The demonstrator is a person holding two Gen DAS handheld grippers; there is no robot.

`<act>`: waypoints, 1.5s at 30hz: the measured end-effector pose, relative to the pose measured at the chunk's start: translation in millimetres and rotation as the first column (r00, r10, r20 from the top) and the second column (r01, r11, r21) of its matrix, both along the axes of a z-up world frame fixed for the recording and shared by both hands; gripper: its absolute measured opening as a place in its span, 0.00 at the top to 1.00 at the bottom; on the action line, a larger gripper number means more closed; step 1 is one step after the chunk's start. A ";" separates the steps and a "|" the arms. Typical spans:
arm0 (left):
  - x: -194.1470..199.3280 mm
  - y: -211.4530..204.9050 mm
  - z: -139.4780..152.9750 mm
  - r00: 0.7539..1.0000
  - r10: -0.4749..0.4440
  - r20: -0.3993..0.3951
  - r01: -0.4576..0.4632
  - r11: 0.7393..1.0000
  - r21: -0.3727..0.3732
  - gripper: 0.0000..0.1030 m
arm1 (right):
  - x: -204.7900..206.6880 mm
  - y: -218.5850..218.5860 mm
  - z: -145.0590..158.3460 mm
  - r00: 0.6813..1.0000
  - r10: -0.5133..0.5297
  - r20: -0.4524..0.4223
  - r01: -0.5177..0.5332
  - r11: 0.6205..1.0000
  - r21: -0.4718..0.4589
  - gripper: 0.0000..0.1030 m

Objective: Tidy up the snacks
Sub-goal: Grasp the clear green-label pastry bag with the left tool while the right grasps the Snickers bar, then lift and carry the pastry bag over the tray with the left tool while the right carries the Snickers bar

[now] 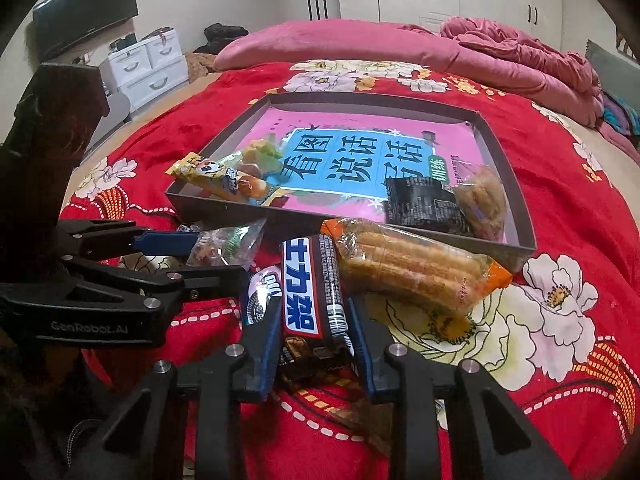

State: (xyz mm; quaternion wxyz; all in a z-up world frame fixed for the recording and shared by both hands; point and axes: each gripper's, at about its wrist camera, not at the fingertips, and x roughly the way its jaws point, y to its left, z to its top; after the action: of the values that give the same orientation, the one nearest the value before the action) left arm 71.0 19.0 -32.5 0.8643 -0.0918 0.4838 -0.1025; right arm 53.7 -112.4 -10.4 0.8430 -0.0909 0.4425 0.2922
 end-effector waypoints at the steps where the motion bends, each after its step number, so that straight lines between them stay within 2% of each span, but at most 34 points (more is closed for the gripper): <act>1: 0.6 -1.0 -0.3 1.000 0.002 0.001 -0.002 1.000 0.001 0.40 | -0.3 -0.1 0.0 1.000 0.000 0.000 0.000 1.000 0.000 0.68; 13: 4.0 -5.6 -0.8 1.000 0.009 0.002 -0.009 1.000 0.017 0.40 | -0.9 -5.1 2.0 1.000 0.004 -0.010 -0.003 0.999 0.041 0.69; 23: -1.8 -1.1 7.0 1.000 0.010 0.022 -0.010 1.000 0.002 0.41 | -3.6 -7.4 7.6 1.000 0.024 -0.007 -0.023 0.996 0.082 0.70; 27: -5.9 3.6 13.4 0.999 0.014 0.041 -0.013 1.000 -0.028 0.41 | -4.7 -7.5 10.1 0.999 0.031 -0.009 -0.030 0.994 0.102 0.70; 35: -12.0 8.9 23.4 0.997 0.020 0.076 -0.015 0.997 -0.069 0.41 | -7.5 -2.5 11.4 0.999 0.047 -0.003 -0.047 0.994 0.096 0.70; 45: -12.3 10.0 25.7 0.996 0.020 0.083 -0.014 0.997 -0.073 0.41 | -3.0 3.9 1.9 0.999 0.038 -0.002 -0.038 0.998 0.047 0.70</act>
State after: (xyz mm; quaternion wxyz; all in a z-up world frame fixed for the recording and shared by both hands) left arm 58.8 29.0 -6.9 0.8806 -0.1230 0.4425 -0.1165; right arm 50.7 -108.5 -8.4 0.8385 -0.0790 0.4350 0.3185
